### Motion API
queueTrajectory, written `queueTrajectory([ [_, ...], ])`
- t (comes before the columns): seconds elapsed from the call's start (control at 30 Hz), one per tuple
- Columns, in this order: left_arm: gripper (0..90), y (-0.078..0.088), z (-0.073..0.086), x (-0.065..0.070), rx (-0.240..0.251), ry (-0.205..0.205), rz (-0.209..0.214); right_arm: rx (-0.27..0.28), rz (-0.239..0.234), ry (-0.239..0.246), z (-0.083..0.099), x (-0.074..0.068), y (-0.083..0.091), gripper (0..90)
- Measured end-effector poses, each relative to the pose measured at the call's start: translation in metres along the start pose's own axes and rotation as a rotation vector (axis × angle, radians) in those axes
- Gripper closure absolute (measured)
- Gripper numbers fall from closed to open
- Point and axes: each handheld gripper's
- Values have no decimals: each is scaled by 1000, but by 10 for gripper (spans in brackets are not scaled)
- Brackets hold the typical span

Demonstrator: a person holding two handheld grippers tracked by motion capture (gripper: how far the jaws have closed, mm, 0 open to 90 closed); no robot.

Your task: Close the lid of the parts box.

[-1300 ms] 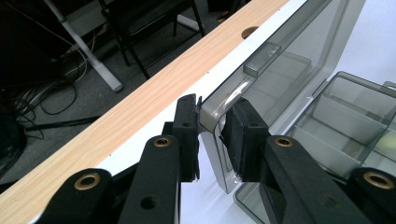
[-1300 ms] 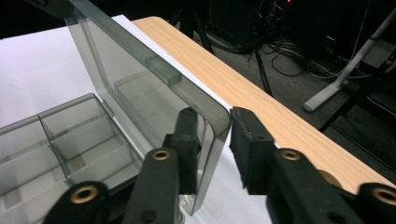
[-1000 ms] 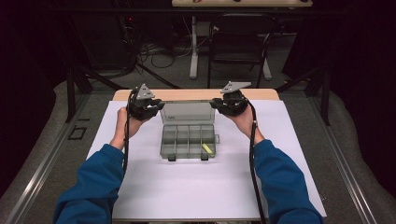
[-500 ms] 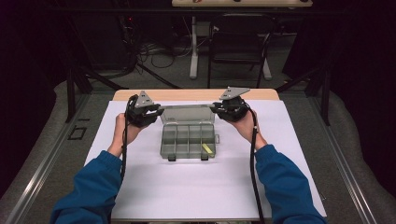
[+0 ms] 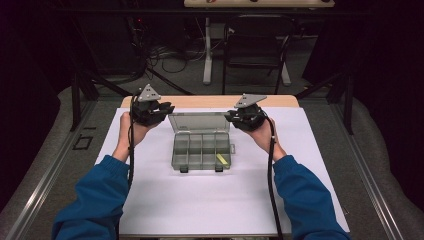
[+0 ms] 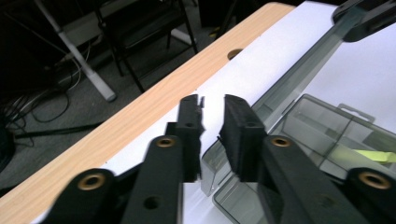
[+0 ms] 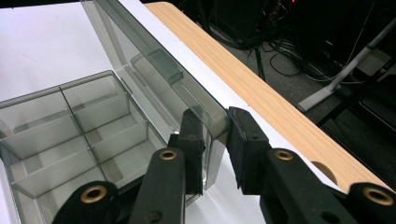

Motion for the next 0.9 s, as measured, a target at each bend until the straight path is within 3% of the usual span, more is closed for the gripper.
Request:
queueTrajectory([
  [0.2,898,-9,1,3,-31,4,19,3,-10,3,1,1,3,737],
  [0.4,900,-7,4,6,-39,3,40,36,-43,-10,-1,-2,13,518],
  [0.47,900,-6,6,8,-35,8,48,58,-61,-13,-3,-4,17,511],
  [0.67,900,-4,14,13,-42,3,58,95,-64,2,-6,-10,23,659],
  [0.77,900,-3,19,17,-40,2,67,121,-74,-17,-6,-11,24,743],
  [0.9,900,-1,26,22,-31,-12,70,105,-77,-30,-4,-12,19,834],
])
Point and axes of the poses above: each handheld gripper's, and its own axes: y roughly backward along the jaws, z roughly out of its underside, x roughly to its right, and after that the axes turned 12 degrees about -z, right-handed
